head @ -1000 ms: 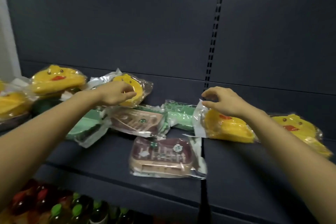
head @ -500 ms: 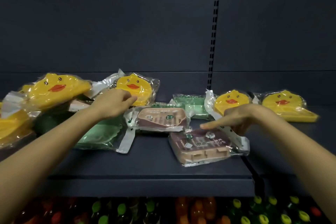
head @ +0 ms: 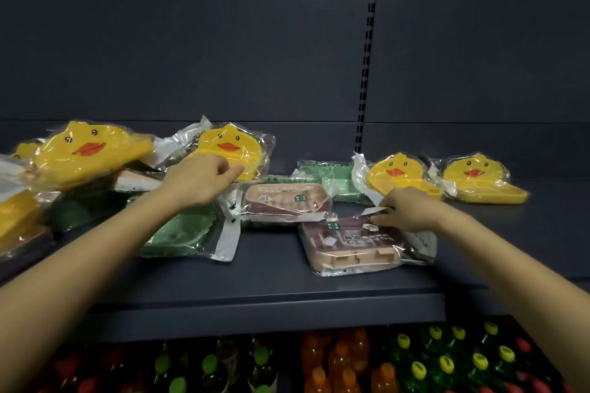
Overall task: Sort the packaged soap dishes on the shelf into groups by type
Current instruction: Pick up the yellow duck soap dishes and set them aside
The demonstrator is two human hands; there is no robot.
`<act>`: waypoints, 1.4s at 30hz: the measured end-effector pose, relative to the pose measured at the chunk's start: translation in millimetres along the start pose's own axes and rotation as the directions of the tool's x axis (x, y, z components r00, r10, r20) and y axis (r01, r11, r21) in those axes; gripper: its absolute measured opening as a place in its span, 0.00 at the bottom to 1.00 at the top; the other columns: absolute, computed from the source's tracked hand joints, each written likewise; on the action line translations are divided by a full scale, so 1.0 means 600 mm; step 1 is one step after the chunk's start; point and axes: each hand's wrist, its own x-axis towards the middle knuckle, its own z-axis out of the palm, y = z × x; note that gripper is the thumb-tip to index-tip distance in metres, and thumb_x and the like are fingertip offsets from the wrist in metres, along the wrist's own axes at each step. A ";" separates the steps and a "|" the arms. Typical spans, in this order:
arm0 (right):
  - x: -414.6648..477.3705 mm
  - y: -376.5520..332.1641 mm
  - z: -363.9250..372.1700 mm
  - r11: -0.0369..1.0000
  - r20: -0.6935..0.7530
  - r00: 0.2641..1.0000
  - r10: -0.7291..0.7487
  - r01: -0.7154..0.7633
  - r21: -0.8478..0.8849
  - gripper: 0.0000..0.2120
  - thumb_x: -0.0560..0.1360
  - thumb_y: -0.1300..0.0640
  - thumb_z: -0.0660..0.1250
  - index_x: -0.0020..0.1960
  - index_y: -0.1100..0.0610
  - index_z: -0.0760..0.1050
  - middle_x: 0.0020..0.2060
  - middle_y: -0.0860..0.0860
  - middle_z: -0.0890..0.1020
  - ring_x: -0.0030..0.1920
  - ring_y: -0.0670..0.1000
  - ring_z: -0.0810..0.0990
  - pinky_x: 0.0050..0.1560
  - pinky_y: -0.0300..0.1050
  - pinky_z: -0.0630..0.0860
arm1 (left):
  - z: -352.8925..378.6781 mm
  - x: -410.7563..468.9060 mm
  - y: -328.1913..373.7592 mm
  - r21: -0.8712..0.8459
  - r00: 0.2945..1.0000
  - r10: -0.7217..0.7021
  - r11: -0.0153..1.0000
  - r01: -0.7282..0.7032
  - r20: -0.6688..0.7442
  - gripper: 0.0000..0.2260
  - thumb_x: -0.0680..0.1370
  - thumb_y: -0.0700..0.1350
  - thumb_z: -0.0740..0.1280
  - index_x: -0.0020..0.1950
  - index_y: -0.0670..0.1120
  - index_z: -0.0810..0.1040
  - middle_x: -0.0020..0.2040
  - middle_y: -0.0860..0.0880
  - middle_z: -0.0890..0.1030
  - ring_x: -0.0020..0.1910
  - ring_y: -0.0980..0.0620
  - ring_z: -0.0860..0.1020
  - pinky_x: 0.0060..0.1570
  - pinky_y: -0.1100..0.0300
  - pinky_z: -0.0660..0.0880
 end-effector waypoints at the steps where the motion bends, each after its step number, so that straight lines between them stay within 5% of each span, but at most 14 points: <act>1: -0.004 0.001 -0.007 1.000 -0.030 1.000 0.007 -0.008 -0.024 0.18 0.77 0.48 0.62 0.32 0.56 0.69 0.29 0.49 0.71 0.32 0.48 0.69 0.30 0.39 0.62 | -0.002 0.002 -0.002 -0.001 1.000 -0.020 1.000 0.020 -0.007 0.19 0.77 0.60 0.54 0.35 0.49 0.72 0.40 0.49 0.77 0.44 0.46 0.75 0.49 0.51 0.74; 6: -0.022 0.020 -0.054 0.990 -0.197 0.979 0.049 -0.074 -0.119 0.20 0.75 0.47 0.65 0.30 0.56 0.68 0.29 0.50 0.73 0.35 0.53 0.73 0.32 0.43 0.66 | -0.010 0.009 0.005 0.014 0.991 -0.133 0.991 0.133 0.021 0.25 0.72 0.68 0.56 0.40 0.46 0.73 0.36 0.52 0.74 0.45 0.46 0.75 0.48 0.53 0.73; 11: -0.052 0.037 -0.104 0.959 -0.372 0.912 0.171 -0.241 -0.149 0.15 0.74 0.45 0.65 0.54 0.54 0.80 0.51 0.56 0.81 0.46 0.57 0.76 0.43 0.46 0.68 | -0.002 0.012 0.018 0.043 0.962 -0.190 0.982 0.185 0.194 0.31 0.67 0.73 0.54 0.30 0.44 0.70 0.30 0.49 0.74 0.39 0.45 0.75 0.45 0.54 0.72; 15: -0.065 0.055 -0.128 0.953 -0.433 0.871 0.230 -0.291 -0.079 0.16 0.75 0.45 0.65 0.56 0.53 0.80 0.51 0.56 0.80 0.50 0.60 0.76 0.44 0.48 0.67 | 0.002 0.016 0.034 0.002 0.955 -0.214 0.976 0.218 0.206 0.29 0.66 0.70 0.62 0.26 0.44 0.68 0.23 0.49 0.75 0.31 0.47 0.78 0.38 0.58 0.72; 18: -0.069 0.060 -0.129 0.953 -0.457 0.857 0.239 -0.298 -0.059 0.16 0.75 0.44 0.64 0.55 0.54 0.80 0.44 0.55 0.77 0.44 0.58 0.72 0.43 0.47 0.66 | 0.001 0.017 0.050 -0.009 0.936 -0.229 0.971 0.240 0.266 0.27 0.66 0.66 0.68 0.24 0.44 0.67 0.12 0.51 0.71 0.20 0.51 0.76 0.28 0.61 0.71; 21: -0.068 0.062 -0.122 0.956 -0.466 0.854 0.232 -0.290 -0.055 0.16 0.75 0.44 0.64 0.56 0.53 0.79 0.48 0.56 0.79 0.46 0.58 0.74 0.43 0.48 0.66 | 0.004 0.013 0.066 -0.070 0.878 -0.251 0.950 0.304 0.408 0.25 0.66 0.64 0.70 0.31 0.41 0.71 0.23 0.46 0.78 0.21 0.48 0.79 0.22 0.62 0.72; 23: -0.064 0.064 -0.115 0.957 -0.465 0.855 0.227 -0.284 -0.054 0.16 0.75 0.44 0.64 0.57 0.52 0.78 0.52 0.56 0.80 0.53 0.60 0.77 0.44 0.48 0.66 | 0.010 0.011 0.075 -0.088 0.864 -0.253 0.943 0.320 0.435 0.24 0.67 0.62 0.70 0.32 0.41 0.71 0.26 0.46 0.73 0.25 0.47 0.79 0.23 0.61 0.72; 25: -0.061 0.065 -0.109 0.957 -0.462 0.858 0.224 -0.283 -0.062 0.17 0.75 0.44 0.63 0.58 0.51 0.78 0.53 0.56 0.80 0.55 0.60 0.77 0.44 0.47 0.66 | 0.020 0.009 0.081 -0.085 0.881 -0.243 0.950 0.300 0.405 0.23 0.70 0.60 0.69 0.33 0.41 0.69 0.28 0.46 0.70 0.24 0.49 0.75 0.24 0.61 0.68; 28: -0.057 0.066 -0.098 0.959 -0.452 0.862 0.229 -0.280 -0.049 0.16 0.75 0.44 0.63 0.57 0.52 0.79 0.49 0.55 0.80 0.49 0.59 0.76 0.44 0.47 0.66 | 0.033 0.005 0.090 -0.238 0.879 -0.253 0.899 0.368 0.405 0.23 0.76 0.52 0.66 0.60 0.38 0.62 0.36 0.43 0.74 0.17 0.52 0.75 0.16 0.62 0.69; 30: -0.056 0.067 -0.092 0.960 -0.442 0.866 0.234 -0.278 -0.035 0.15 0.75 0.45 0.63 0.54 0.53 0.79 0.46 0.54 0.78 0.44 0.57 0.73 0.43 0.47 0.66 | 0.037 0.002 0.093 -0.275 0.891 -0.257 0.887 0.371 0.374 0.27 0.78 0.47 0.63 0.69 0.37 0.54 0.44 0.40 0.78 0.16 0.54 0.74 0.14 0.66 0.68; 35: -0.061 0.086 -0.082 0.961 -0.410 0.878 0.249 -0.276 -0.008 0.13 0.75 0.44 0.64 0.47 0.53 0.78 0.48 0.56 0.80 0.45 0.59 0.74 0.44 0.48 0.67 | 0.046 0.002 0.082 -0.223 0.958 -0.216 0.940 0.257 0.191 0.16 0.78 0.44 0.62 0.61 0.39 0.63 0.39 0.46 0.73 0.38 0.45 0.76 0.34 0.57 0.69; 38: -0.067 0.105 -0.077 0.965 -0.398 0.883 0.247 -0.262 0.019 0.16 0.74 0.45 0.64 0.32 0.52 0.69 0.43 0.55 0.78 0.43 0.58 0.72 0.44 0.48 0.69 | 0.040 -0.002 0.082 -0.233 0.975 -0.200 0.948 0.218 0.100 0.11 0.77 0.44 0.62 0.55 0.42 0.64 0.36 0.48 0.71 0.38 0.46 0.72 0.33 0.55 0.65; 42: -0.077 0.149 -0.078 0.965 -0.395 0.882 0.256 -0.253 0.060 0.20 0.75 0.46 0.64 0.28 0.50 0.64 0.38 0.54 0.74 0.42 0.58 0.72 0.41 0.47 0.67 | 0.031 -0.008 0.108 -0.219 0.985 -0.167 0.963 0.156 -0.032 0.09 0.77 0.43 0.62 0.50 0.44 0.62 0.32 0.48 0.71 0.38 0.44 0.71 0.34 0.54 0.60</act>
